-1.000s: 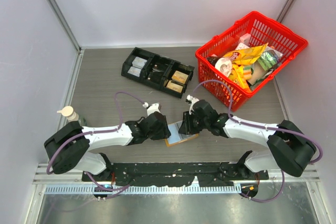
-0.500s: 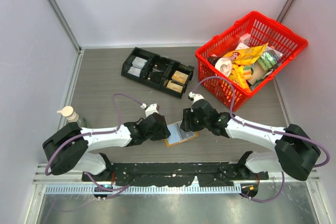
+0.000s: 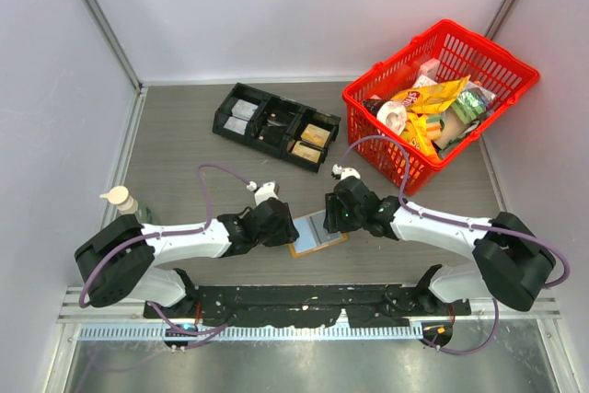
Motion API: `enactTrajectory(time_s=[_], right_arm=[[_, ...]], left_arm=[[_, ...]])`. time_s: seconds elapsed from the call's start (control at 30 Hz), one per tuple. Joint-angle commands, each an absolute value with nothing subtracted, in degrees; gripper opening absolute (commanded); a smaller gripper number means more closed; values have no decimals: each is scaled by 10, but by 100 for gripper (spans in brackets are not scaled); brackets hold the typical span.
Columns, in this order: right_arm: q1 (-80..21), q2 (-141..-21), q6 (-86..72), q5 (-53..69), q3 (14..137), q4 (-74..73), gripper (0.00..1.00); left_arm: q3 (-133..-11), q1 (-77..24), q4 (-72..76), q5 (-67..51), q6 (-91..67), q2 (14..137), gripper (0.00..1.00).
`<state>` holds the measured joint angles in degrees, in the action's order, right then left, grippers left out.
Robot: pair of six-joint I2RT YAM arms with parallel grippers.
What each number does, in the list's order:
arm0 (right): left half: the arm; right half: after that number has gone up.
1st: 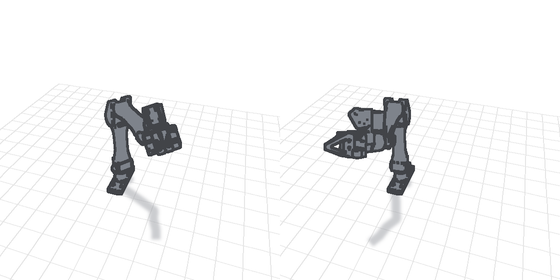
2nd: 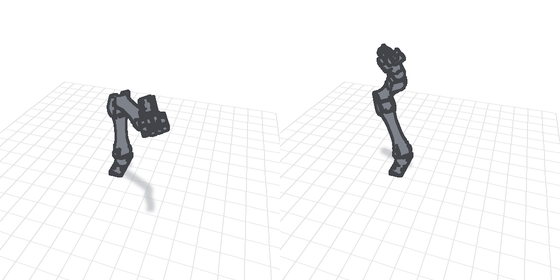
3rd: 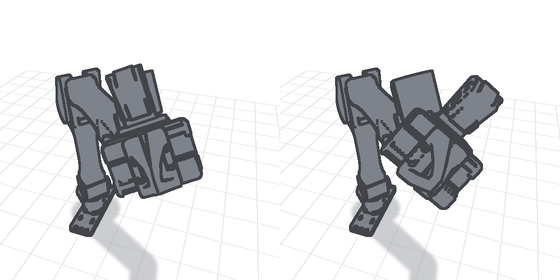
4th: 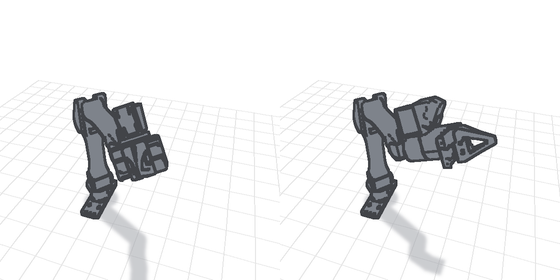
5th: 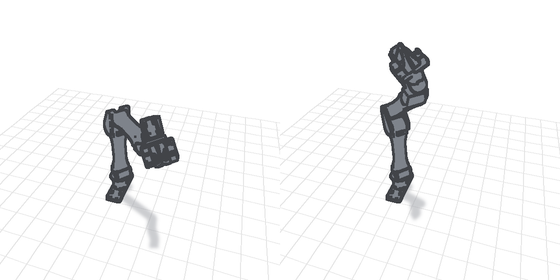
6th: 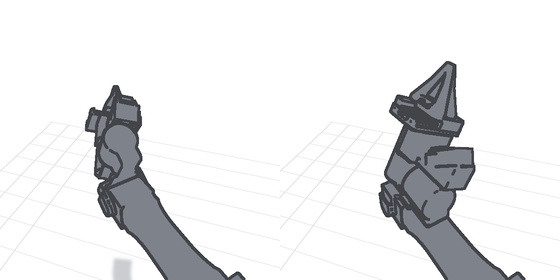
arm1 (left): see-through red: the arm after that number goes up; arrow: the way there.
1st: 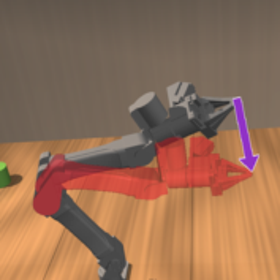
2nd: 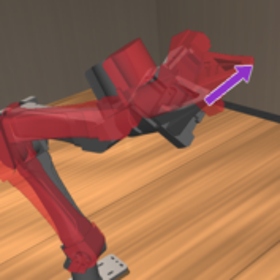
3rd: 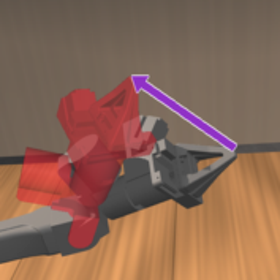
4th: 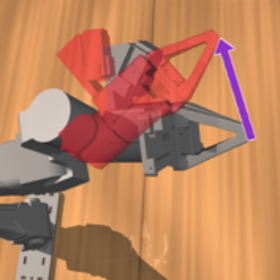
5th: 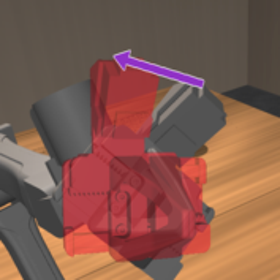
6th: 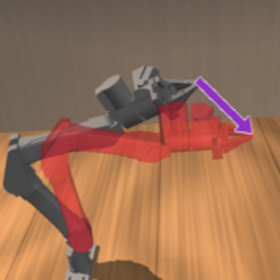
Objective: Take the credit cards out of the card holder
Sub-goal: Remove the credit card from the card holder.
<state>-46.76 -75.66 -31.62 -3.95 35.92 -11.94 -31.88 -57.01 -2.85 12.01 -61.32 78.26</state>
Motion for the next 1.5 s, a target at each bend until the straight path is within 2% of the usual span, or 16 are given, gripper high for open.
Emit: enactTrajectory(time_s=[0.0, 0.5, 0.7, 1.17, 1.27, 1.47], right_arm=[[-468, -761, -310, -30, 375, -95, 45], [-469, -780, -307, -14, 374, -91, 43], [-468, -770, -308, 20, 375, -81, 37], [-469, -778, -313, 59, 379, -59, 37], [-472, -769, -313, 73, 385, -62, 41], [-481, -754, -315, 78, 405, -74, 59]], left_arm=[[-317, -576, -37, 122, -617, 790, 45], [-321, -576, -36, 119, -615, 797, 45], [-321, -576, -33, 117, -615, 798, 45], [-321, -580, -30, 119, -618, 799, 45], [-321, -579, -29, 118, -618, 800, 45], [-321, -581, -26, 118, -619, 802, 46]])
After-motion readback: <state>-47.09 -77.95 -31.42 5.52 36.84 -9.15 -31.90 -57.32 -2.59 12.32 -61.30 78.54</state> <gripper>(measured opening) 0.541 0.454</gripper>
